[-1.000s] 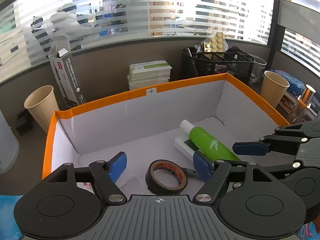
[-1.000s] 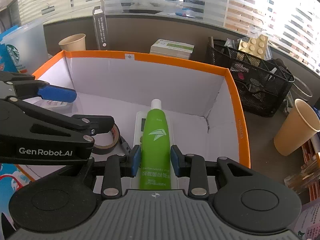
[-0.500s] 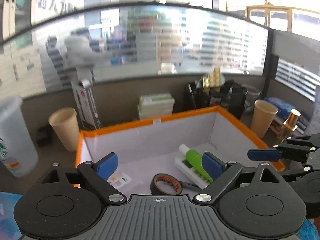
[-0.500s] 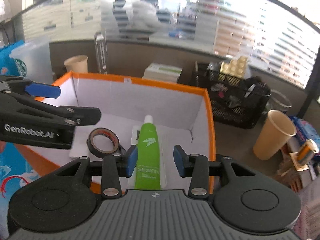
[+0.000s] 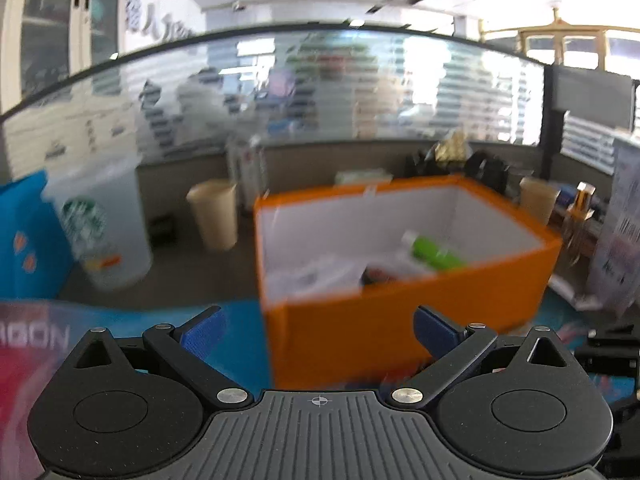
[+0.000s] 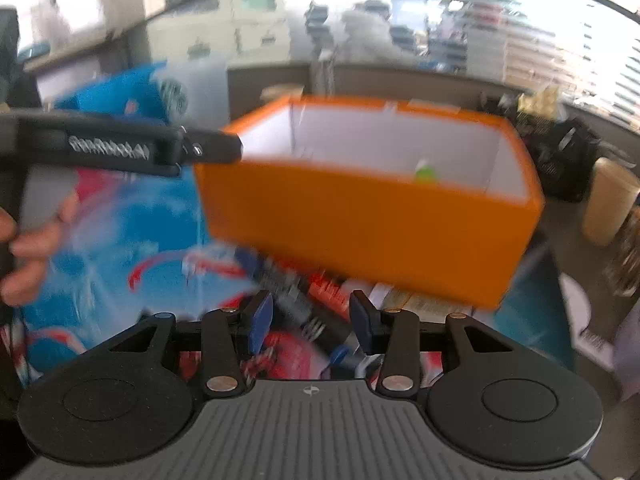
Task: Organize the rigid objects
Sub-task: 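Move both tools back to the pens lying on the mat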
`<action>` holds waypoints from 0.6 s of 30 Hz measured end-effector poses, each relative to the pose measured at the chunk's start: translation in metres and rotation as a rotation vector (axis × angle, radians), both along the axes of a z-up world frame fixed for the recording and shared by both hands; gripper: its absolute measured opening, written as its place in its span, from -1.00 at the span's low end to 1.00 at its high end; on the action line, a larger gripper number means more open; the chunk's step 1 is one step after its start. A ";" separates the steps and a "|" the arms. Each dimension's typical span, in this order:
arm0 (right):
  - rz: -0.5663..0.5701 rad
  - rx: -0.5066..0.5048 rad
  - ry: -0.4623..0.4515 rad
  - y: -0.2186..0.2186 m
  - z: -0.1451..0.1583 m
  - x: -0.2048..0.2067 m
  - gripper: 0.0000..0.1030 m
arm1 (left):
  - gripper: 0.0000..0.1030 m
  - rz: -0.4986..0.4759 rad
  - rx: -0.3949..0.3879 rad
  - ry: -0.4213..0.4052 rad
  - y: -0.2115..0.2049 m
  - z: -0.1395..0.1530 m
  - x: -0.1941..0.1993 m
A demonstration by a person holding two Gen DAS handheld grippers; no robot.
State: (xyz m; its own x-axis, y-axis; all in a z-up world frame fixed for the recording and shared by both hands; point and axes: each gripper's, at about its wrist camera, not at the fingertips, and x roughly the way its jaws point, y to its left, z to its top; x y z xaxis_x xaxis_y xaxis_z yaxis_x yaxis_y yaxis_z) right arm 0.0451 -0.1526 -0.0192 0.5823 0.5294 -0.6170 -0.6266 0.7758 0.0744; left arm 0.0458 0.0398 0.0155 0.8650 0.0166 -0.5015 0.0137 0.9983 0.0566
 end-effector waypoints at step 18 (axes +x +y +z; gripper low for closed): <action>0.073 -0.060 0.009 0.042 -0.028 -0.010 -0.12 | 0.96 0.084 -0.058 0.180 0.040 -0.054 -0.009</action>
